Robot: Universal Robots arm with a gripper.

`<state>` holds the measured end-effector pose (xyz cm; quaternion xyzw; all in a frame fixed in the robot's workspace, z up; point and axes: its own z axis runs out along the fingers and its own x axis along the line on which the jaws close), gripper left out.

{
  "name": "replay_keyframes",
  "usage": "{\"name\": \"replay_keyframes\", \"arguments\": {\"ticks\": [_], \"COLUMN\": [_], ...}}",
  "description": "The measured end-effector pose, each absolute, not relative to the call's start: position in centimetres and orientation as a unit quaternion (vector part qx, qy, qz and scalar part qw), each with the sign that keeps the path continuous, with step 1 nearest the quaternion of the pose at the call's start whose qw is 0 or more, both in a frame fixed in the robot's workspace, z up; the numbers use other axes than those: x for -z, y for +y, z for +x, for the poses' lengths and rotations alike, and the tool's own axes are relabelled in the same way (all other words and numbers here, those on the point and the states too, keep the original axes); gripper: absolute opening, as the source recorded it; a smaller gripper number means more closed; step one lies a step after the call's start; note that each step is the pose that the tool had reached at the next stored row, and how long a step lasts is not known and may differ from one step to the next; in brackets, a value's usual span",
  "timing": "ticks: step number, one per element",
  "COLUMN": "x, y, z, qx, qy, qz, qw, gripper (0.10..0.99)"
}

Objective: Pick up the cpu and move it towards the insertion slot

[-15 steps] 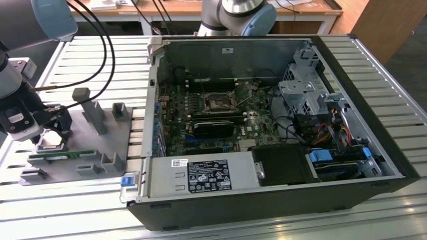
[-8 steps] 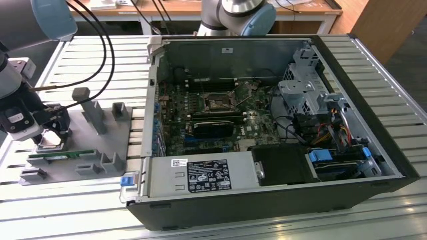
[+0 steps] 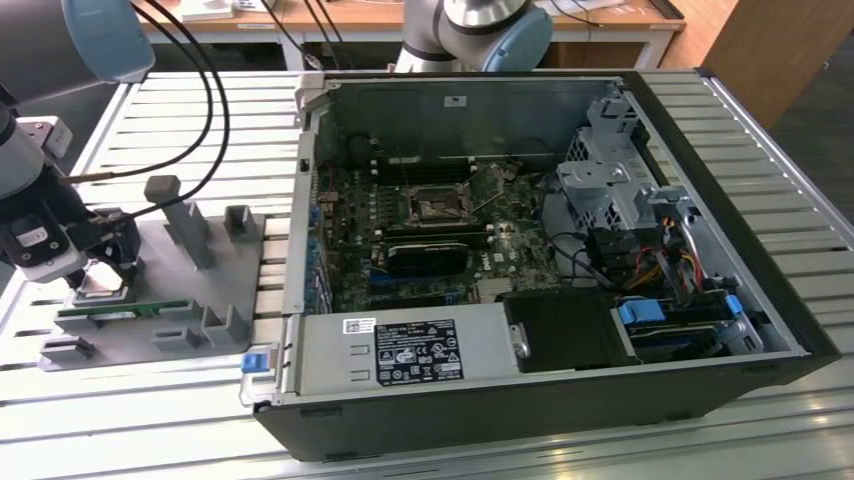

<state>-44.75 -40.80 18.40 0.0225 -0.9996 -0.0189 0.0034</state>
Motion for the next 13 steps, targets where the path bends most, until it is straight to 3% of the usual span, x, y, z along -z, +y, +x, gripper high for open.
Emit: {"name": "replay_keyframes", "arguments": {"ticks": [7,9,10,13], "x": [-18.29,-18.29,-18.29,-18.28], "y": [-40.78,-40.78,-40.78,-40.78], "z": [-44.76,-44.76,-44.76,-44.76], "qx": [0.019,0.019,0.019,0.019], "qy": [-1.000,-1.000,-1.000,-1.000], "qz": [0.023,0.022,0.022,0.022], "qw": [0.003,0.003,0.003,0.003], "gripper": [0.612,0.600,0.541,0.541]}}
